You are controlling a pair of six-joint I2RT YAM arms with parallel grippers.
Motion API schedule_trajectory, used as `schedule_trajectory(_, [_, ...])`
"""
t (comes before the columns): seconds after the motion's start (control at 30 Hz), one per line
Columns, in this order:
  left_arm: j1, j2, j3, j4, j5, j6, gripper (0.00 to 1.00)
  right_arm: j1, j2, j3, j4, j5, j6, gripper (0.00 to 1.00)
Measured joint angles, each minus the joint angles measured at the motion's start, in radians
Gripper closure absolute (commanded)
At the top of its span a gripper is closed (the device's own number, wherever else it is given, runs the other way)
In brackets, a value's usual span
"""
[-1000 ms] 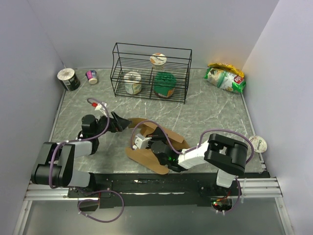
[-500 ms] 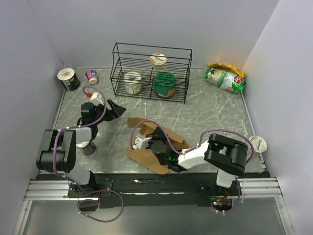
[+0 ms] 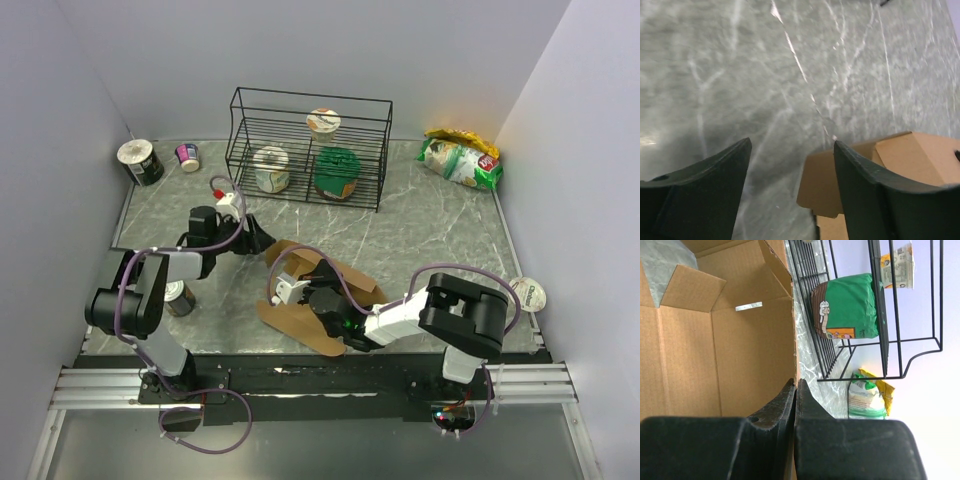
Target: Fold the paper box
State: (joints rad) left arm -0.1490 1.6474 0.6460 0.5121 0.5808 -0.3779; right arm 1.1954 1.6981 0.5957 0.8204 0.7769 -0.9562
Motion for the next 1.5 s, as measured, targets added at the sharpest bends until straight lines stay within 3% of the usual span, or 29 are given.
schedule_trajectory(0.6, [-0.084,-0.096,-0.14,0.049,0.029,-0.013,0.41,0.0,-0.025,-0.002,-0.044,-0.006,0.028,1.0])
schedule_trajectory(1.0, [-0.099,-0.101,-0.181,0.188,0.216,-0.019,0.54,0.0,-0.038,-0.002,-0.08,-0.011,0.053,1.0])
schedule_trajectory(1.5, [-0.114,-0.243,-0.235,0.217,0.218,-0.006,0.5,0.0,-0.068,-0.002,-0.135,-0.037,0.106,1.0])
